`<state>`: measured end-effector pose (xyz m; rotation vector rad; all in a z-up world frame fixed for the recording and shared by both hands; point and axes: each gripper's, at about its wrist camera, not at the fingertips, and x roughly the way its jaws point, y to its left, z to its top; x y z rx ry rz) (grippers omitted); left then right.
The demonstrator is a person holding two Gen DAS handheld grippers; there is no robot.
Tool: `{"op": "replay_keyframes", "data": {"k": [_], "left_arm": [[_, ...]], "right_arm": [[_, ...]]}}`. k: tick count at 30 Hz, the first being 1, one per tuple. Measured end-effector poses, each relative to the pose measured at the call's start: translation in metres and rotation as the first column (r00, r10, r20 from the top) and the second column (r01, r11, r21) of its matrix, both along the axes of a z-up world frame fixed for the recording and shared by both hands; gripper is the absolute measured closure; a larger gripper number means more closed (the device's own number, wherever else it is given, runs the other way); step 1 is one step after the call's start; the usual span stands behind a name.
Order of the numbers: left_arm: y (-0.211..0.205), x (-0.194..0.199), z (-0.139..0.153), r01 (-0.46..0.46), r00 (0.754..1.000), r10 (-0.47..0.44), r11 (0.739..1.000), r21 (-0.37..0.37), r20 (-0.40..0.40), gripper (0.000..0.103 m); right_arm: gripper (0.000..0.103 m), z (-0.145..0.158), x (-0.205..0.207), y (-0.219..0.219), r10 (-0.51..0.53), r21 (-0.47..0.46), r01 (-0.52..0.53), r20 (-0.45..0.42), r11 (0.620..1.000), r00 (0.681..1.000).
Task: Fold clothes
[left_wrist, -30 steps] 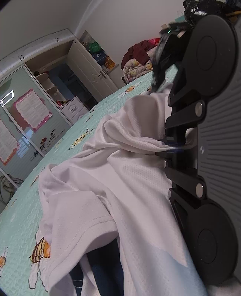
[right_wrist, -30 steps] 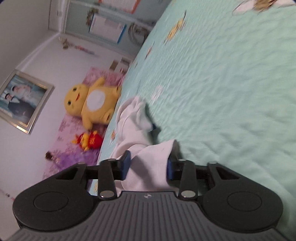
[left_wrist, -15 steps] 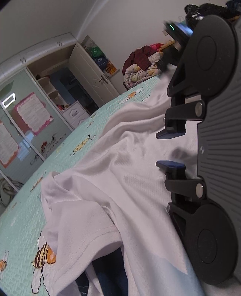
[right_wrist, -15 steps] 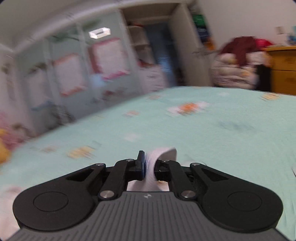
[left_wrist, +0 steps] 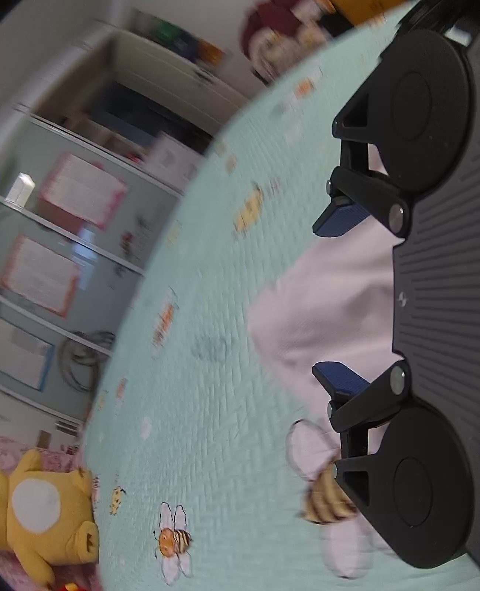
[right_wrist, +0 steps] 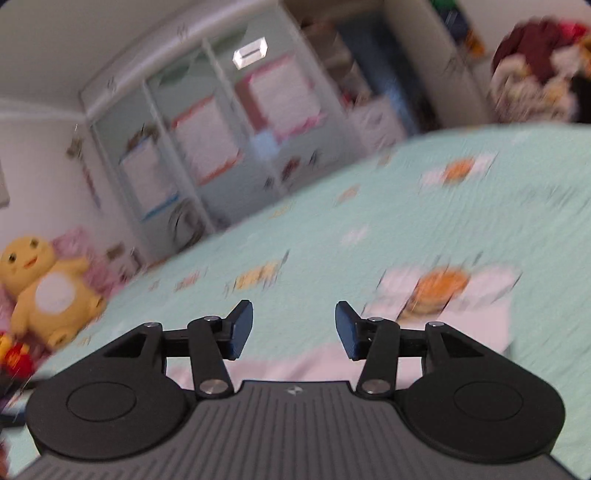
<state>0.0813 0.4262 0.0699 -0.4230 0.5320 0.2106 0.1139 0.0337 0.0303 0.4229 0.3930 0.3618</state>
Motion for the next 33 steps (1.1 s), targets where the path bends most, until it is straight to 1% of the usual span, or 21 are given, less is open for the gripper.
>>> {"op": "replay_keyframes", "data": {"k": [3, 6, 8, 10, 11, 12, 13, 14, 16, 19, 20, 21, 22, 23, 24, 26, 27, 28, 29, 32, 33], "left_arm": [[0.016, 0.035, -0.01, 0.03, 0.997, -0.026, 0.997, 0.066, -0.067, 0.026], [0.019, 0.05, -0.017, 0.02, 0.996, -0.008, 0.992, 0.124, -0.093, 0.026], [0.023, 0.06, -0.02, 0.018, 0.994, -0.002, 0.991, 0.135, -0.112, 0.026], [0.013, 0.045, -0.009, 0.067, 0.996, -0.055, 0.981, 0.181, -0.07, 0.027], [0.007, 0.036, -0.004, 0.092, 0.995, -0.084, 0.974, 0.206, -0.048, 0.036], [0.001, 0.028, 0.002, 0.117, 0.993, -0.114, 0.966, 0.232, -0.026, 0.066], [-0.005, 0.019, 0.008, 0.14, 0.99, -0.143, 0.956, 0.258, -0.006, 0.09], [-0.011, 0.011, 0.013, 0.162, 0.985, -0.173, 0.945, 0.284, 0.014, 0.098], [-0.022, -0.006, 0.025, 0.204, 0.971, -0.234, 0.919, 0.337, 0.051, 0.098], [-0.039, -0.031, 0.042, 0.259, 0.94, -0.327, 0.871, 0.418, 0.1, 0.099], [-0.059, -0.06, 0.048, 0.311, 0.911, -0.398, 0.833, 0.458, 0.107, 0.099], [-0.077, -0.092, 0.048, 0.361, 0.882, -0.465, 0.778, 0.515, 0.083, 0.098], [-0.095, -0.124, 0.047, 0.407, 0.849, -0.525, 0.714, 0.569, 0.052, 0.098], [-0.11, -0.152, 0.04, 0.451, 0.824, -0.567, 0.66, 0.601, 0.005, 0.098], [-0.119, -0.175, 0.03, 0.494, 0.809, -0.586, 0.633, 0.596, -0.048, 0.098], [-0.132, -0.21, 0.005, 0.587, 0.773, -0.611, 0.59, 0.554, -0.169, 0.098], [-0.141, -0.225, -0.008, 0.623, 0.752, -0.619, 0.556, 0.55, -0.226, 0.098], [-0.149, -0.238, -0.02, 0.652, 0.729, -0.629, 0.517, 0.555, -0.271, 0.098], [-0.156, -0.249, -0.028, 0.671, 0.71, -0.639, 0.484, 0.562, -0.297, 0.098], [-0.172, -0.271, -0.039, 0.657, 0.702, -0.64, 0.416, 0.628, -0.311, 0.097], [-0.174, -0.272, -0.039, 0.655, 0.704, -0.64, 0.417, 0.63, -0.309, 0.097]], "right_arm": [[0.053, -0.006, 0.003, 0.002, 0.025, -0.007, -0.025, -0.008, 1.0, 1.0], [0.053, -0.009, 0.005, 0.002, 0.03, -0.007, -0.03, -0.02, 1.0, 0.999], [0.053, -0.008, 0.007, 0.001, 0.033, 0.007, -0.033, -0.04, 0.999, 0.999], [0.053, -0.01, 0.009, 0.001, 0.033, 0.025, -0.031, -0.058, 0.999, 0.998], [0.053, -0.013, 0.011, 0.0, 0.032, 0.037, -0.029, -0.069, 0.999, 0.997], [0.053, -0.016, 0.013, -0.001, 0.031, 0.049, -0.028, -0.08, 0.998, 0.996], [0.053, -0.018, 0.015, -0.003, 0.034, 0.06, -0.028, -0.093, 0.998, 0.995], [0.053, -0.021, 0.018, -0.005, 0.037, 0.071, -0.029, -0.105, 0.997, 0.994], [0.053, -0.022, 0.02, -0.008, 0.037, 0.092, -0.027, -0.118, 0.995, 0.992], [0.053, -0.022, 0.02, -0.013, 0.03, 0.115, -0.017, -0.115, 0.993, 0.993], [0.053, -0.022, 0.019, -0.014, 0.026, 0.122, -0.013, -0.113, 0.992, 0.993], [0.053, -0.02, 0.019, -0.015, 0.025, 0.12, -0.012, -0.107, 0.993, 0.994], [0.053, -0.017, 0.018, -0.016, 0.023, 0.11, -0.012, -0.095, 0.994, 0.995], [0.053, -0.013, 0.016, -0.015, 0.026, 0.087, -0.02, -0.07, 0.996, 0.997], [0.053, -0.009, 0.015, -0.014, 0.031, 0.061, -0.028, -0.044, 0.998, 0.999], [0.053, 0.002, 0.009, -0.008, 0.071, -0.018, -0.07, 0.022, 0.997, 0.997], [0.052, 0.005, 0.007, -0.004, 0.1, -0.059, -0.097, 0.049, 0.994, 0.994], [0.051, 0.007, 0.005, 0.001, 0.13, -0.098, -0.123, 0.067, 0.988, 0.989], [0.049, 0.009, 0.002, 0.007, 0.158, -0.141, -0.146, 0.083, 0.979, 0.984], [0.049, 0.011, -0.007, 0.024, 0.222, -0.253, -0.188, 0.11, 0.949, 0.969], [0.049, 0.012, -0.009, 0.03, 0.231, -0.278, -0.193, 0.112, 0.941, 0.966]]}}
